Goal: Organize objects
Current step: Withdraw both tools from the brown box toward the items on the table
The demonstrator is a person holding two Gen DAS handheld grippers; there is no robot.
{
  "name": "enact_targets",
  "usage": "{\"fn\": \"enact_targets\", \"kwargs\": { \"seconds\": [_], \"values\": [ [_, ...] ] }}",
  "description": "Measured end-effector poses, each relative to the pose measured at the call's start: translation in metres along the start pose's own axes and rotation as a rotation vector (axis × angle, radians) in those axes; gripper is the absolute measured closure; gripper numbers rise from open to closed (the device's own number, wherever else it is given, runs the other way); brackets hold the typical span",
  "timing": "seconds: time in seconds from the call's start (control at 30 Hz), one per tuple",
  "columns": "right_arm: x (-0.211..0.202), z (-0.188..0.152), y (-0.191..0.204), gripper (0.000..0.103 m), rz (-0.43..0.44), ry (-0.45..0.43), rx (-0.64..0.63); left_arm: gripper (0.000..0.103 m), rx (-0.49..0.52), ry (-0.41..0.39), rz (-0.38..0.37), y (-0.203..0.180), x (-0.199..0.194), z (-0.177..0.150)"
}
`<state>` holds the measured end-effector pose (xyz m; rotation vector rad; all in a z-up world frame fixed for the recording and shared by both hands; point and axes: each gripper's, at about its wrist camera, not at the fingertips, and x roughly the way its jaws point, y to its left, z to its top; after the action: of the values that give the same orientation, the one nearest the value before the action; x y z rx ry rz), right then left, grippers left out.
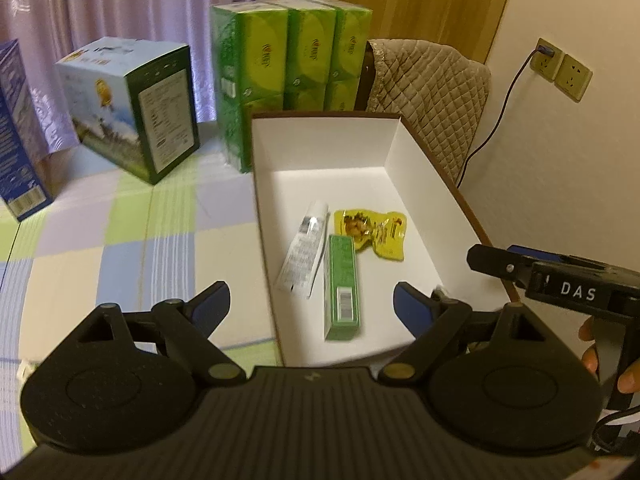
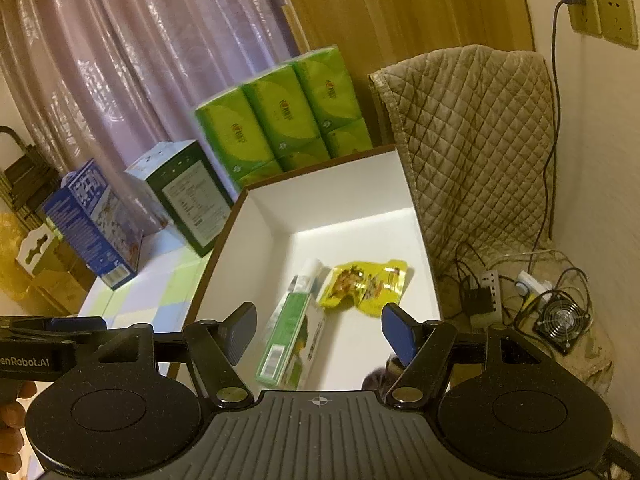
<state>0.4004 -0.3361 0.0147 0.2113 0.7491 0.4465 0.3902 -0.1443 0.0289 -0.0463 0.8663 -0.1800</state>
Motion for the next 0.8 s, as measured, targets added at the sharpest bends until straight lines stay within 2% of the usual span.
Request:
{"fn": "enact_targets", "kwargs": {
  "seconds": [0.4, 0.8],
  "values": [
    [-0.036, -0.051, 0.038, 0.037, -0.019, 0.050, -0.002, 0.017, -0.023, 0.025, -0.012, 0.028, -0.046, -0.063],
    [-0.041, -0.100, 0.095, 0.037, 0.022, 0.137, -0.071, 0.017, -0.083, 0.062, 0.018, 0.071, -0.083, -0.118]
  ]
}}
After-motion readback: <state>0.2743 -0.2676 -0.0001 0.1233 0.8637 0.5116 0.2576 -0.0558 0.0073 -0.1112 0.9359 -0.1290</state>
